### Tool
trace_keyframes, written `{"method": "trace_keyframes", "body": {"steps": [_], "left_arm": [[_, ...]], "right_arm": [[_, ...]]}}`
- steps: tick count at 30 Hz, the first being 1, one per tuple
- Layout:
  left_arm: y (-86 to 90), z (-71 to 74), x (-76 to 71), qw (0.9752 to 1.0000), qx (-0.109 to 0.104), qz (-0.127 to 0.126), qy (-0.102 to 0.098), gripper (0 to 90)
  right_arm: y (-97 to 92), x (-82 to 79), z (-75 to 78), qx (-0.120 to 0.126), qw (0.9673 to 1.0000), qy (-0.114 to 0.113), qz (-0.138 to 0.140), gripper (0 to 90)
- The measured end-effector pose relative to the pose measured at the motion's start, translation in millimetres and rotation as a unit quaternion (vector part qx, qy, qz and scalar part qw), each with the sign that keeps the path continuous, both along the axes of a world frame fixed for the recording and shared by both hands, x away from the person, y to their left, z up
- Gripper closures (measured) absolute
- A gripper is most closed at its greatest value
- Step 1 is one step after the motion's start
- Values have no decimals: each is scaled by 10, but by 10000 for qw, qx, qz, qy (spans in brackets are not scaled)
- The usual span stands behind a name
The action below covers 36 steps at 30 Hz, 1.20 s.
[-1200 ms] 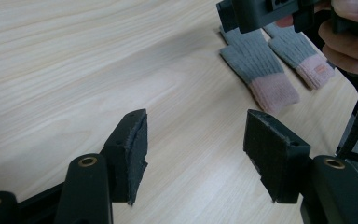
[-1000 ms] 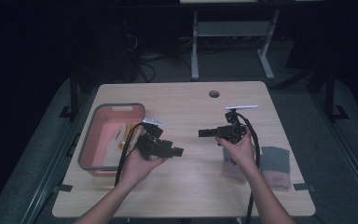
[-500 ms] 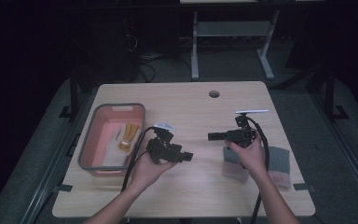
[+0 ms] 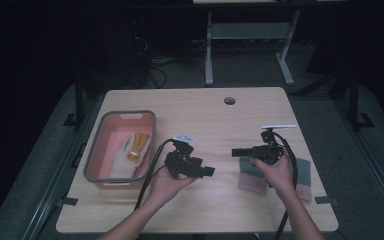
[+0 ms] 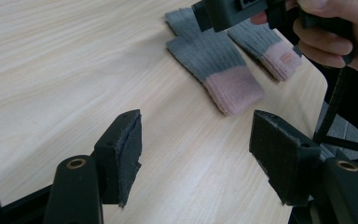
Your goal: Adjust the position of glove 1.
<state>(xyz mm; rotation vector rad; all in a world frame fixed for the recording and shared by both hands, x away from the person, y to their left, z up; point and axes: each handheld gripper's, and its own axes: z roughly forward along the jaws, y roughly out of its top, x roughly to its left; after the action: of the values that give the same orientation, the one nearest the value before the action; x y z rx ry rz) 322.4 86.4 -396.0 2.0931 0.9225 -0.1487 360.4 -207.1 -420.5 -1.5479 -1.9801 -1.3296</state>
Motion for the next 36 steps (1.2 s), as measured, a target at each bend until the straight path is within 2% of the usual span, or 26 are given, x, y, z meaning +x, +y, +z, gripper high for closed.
{"method": "trace_keyframes", "body": {"steps": [6,21,36], "left_arm": [[-106,-30,-32,9999,-82,-126,40,337],[-342,-124,-51,9995,-121,-283,86,321],[-522,-171,-69,9992,2,-396,56,292]], "right_arm": [[-131,-56,-34,-18,10000,26,-70,586],[-429,-207,-69,-127,9995,34,-292,576],[-693,-369,-96,-342,9984,0,-457,548]]}}
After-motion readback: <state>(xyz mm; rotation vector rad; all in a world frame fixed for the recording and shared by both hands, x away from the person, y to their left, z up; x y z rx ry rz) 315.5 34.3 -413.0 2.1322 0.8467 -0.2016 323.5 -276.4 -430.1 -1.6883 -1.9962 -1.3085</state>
